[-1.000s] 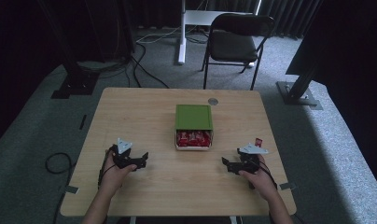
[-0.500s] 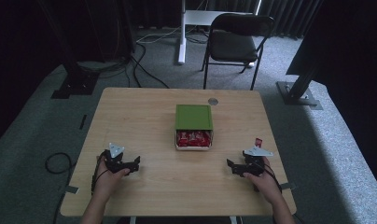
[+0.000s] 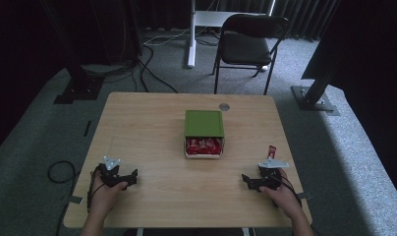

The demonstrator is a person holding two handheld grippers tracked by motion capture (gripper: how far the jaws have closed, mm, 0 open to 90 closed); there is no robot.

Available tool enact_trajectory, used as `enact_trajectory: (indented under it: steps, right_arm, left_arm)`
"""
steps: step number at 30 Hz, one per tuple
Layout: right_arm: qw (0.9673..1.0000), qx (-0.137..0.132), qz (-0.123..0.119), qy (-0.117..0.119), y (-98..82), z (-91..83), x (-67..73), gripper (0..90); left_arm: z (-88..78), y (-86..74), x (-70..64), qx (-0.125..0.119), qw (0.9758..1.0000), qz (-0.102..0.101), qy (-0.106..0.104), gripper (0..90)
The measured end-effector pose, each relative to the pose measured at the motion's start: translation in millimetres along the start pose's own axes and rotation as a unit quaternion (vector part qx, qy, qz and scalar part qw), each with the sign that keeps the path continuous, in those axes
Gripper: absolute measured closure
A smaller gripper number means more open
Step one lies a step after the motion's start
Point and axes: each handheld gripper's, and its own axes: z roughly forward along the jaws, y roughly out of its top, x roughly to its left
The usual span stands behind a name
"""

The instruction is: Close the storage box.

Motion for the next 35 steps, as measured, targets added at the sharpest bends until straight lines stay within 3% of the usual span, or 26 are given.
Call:
enact_trajectory:
  steps: [10, 16, 17, 22, 35]
  right_arm:
    - [0.9994, 0.011, -0.030, -0.011, -2.0, -0.9, 1.3, 13.2]
    - [0.9994, 0.011, -0.030, -0.011, -2.0, -0.9, 1.2, 13.1]
    - [0.9994, 0.011, -0.030, -0.011, -2.0, -0.8, 1.2, 13.0]
    - [0.9995, 0.011, -0.029, -0.011, -2.0, -0.9, 1.2, 13.0]
    - [0.9995, 0.011, -0.029, -0.010, -2.0, -0.8, 1.1, 13.0]
  left_arm:
    - [-1.9, -7.9, 6.4, 0.013, 0.9997, -0.009, 0.017, 2.2]
    - [-1.8, -10.6, 7.8, 0.019, 0.9996, -0.013, 0.015, 2.2]
    - [-1.7, -11.4, 8.7, 0.031, 0.9992, -0.012, 0.022, 2.2]
    - [-1.8, -11.9, 9.7, 0.031, 0.9990, -0.020, 0.025, 2.2]
    - [-1.1, -11.6, 8.7, 0.032, 0.9988, -0.019, 0.031, 2.1]
